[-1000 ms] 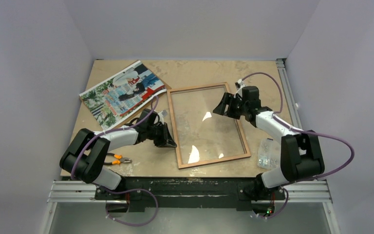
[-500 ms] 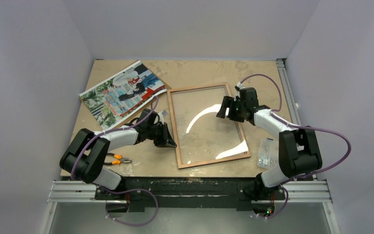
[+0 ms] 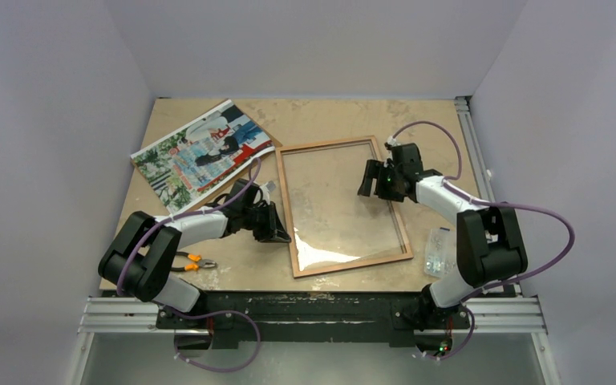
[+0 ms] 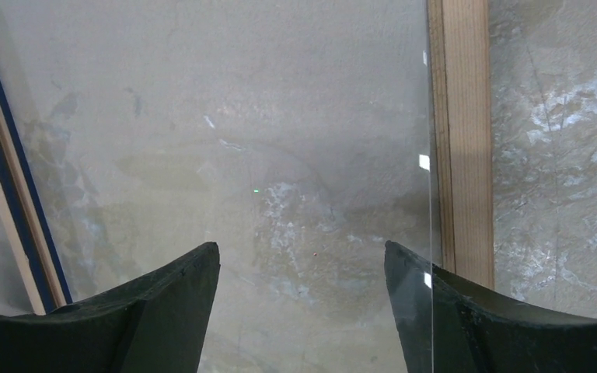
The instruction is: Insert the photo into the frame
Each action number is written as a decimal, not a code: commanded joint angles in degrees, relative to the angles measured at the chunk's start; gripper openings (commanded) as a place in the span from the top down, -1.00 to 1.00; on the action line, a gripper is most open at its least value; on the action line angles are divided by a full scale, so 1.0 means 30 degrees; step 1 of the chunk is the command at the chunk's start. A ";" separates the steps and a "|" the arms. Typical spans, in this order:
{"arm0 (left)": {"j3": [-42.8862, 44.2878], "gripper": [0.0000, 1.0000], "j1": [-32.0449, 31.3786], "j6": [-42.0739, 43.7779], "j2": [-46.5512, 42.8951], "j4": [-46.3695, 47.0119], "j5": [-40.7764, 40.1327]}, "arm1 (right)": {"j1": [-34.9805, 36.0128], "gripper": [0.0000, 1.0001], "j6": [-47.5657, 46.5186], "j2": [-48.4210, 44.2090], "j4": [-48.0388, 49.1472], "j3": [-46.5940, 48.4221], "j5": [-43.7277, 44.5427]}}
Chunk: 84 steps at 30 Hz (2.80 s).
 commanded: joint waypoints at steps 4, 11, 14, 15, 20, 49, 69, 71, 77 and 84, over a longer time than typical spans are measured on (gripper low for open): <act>-0.0675 1.00 -0.0266 0.1351 0.1085 -0.2301 -0.2445 | 0.0113 -0.52 -0.0808 -0.0958 0.2396 -0.0356 -0.4192; -0.0676 1.00 -0.0303 0.1364 0.1122 -0.2310 -0.2433 | 0.0102 -0.50 -0.1002 -0.2003 0.4266 -0.1173 -0.6798; -0.0668 1.00 -0.0306 0.1334 0.1185 -0.2278 -0.2431 | 0.0126 -0.50 -0.1196 -0.2100 0.3812 -0.1136 -0.6112; -0.0649 1.00 -0.0321 0.1332 0.1216 -0.2280 -0.2426 | 0.0097 -0.51 -0.1245 -0.2076 0.3584 -0.1129 -0.5696; -0.0646 1.00 -0.0337 0.1327 0.1276 -0.2238 -0.2409 | 0.0115 -0.55 -0.1368 -0.2154 0.2854 -0.1210 -0.3583; -0.0621 1.00 -0.0407 0.1365 0.1393 -0.2238 -0.2464 | 0.0173 -0.74 -0.2203 -0.1798 0.0545 -0.0368 0.2124; -0.0530 1.00 -0.0409 0.1447 0.1618 -0.2244 -0.2430 | 0.2271 -0.78 -0.2102 0.0217 -0.1666 0.0753 0.3601; -0.0536 1.00 -0.0410 0.1450 0.1620 -0.2238 -0.2442 | 0.2405 -0.78 -0.2062 0.0383 -0.1767 0.0841 0.3668; -0.0616 1.00 -0.0396 0.1437 0.1564 -0.2238 -0.2511 | 0.2407 -0.76 -0.1315 0.0018 -0.1223 0.0454 0.1645; -0.0625 1.00 -0.0387 0.1438 0.1640 -0.2238 -0.2522 | 0.2180 -0.76 -0.0303 -0.2539 -0.0554 0.0020 -0.1134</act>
